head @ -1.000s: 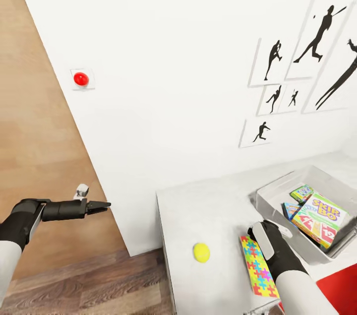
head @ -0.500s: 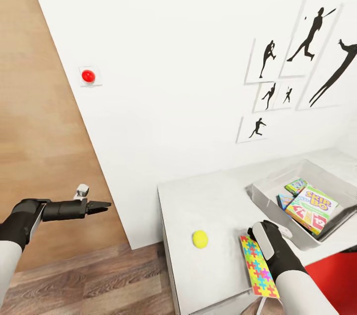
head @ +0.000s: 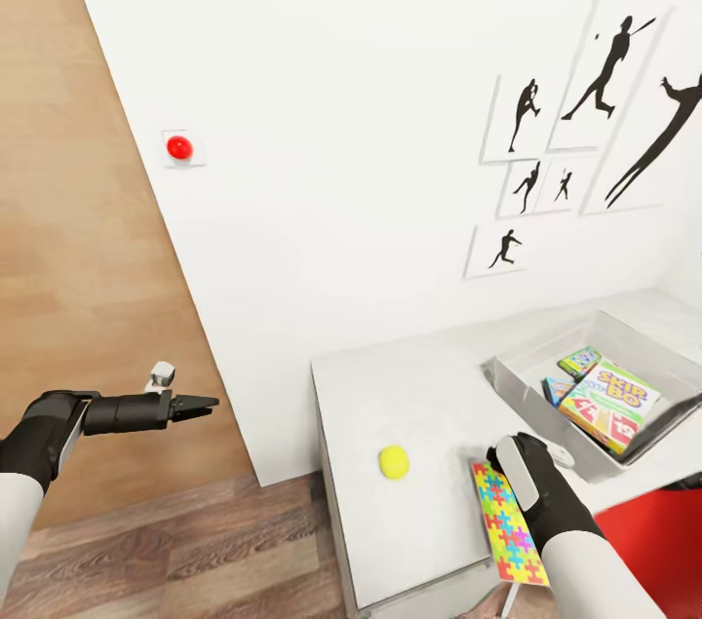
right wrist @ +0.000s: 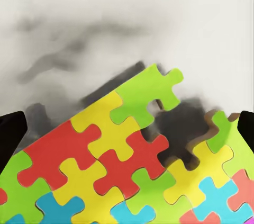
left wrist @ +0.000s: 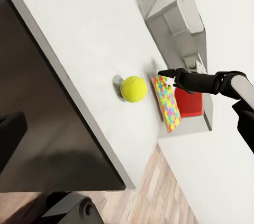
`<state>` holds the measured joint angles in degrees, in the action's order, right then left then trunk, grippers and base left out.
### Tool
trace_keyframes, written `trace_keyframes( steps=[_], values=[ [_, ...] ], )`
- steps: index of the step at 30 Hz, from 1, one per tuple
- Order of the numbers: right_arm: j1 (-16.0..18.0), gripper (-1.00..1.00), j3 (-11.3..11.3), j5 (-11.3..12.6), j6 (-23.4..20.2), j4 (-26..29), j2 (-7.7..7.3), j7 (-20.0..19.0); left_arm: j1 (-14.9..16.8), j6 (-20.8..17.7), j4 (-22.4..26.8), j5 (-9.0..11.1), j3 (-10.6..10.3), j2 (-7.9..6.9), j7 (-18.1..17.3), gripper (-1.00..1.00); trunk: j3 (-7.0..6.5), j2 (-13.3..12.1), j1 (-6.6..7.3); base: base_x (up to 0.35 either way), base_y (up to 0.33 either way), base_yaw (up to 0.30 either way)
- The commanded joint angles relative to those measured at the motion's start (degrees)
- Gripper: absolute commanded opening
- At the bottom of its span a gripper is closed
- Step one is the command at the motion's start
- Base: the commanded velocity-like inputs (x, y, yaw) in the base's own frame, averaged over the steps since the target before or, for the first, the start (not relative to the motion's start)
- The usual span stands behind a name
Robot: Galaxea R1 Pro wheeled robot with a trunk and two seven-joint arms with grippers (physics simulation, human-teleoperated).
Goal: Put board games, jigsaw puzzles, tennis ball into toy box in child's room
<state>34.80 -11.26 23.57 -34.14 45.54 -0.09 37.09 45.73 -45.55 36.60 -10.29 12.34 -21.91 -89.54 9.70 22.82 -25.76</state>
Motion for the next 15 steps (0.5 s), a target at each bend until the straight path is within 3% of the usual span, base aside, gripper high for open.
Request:
trace_keyframes(
  steps=[1,15],
  values=[
    [0.01,1.00,-0.01,1.39,-0.05,-0.21,0.00,0.44,0.06,-0.60,0.05,-0.61,0.22,0.03,-0.46,1.00,0.14,0.10,-0.03,-0.076,0.016,0.000],
    [0.00,1.00,0.09,1.39,-0.05,-0.23,0.00,0.44,0.06,-0.59,0.04,-0.61,0.23,0.02,-0.46,1.00,0.14,0.10,-0.03,-0.009,0.002,0.000]
  ],
)
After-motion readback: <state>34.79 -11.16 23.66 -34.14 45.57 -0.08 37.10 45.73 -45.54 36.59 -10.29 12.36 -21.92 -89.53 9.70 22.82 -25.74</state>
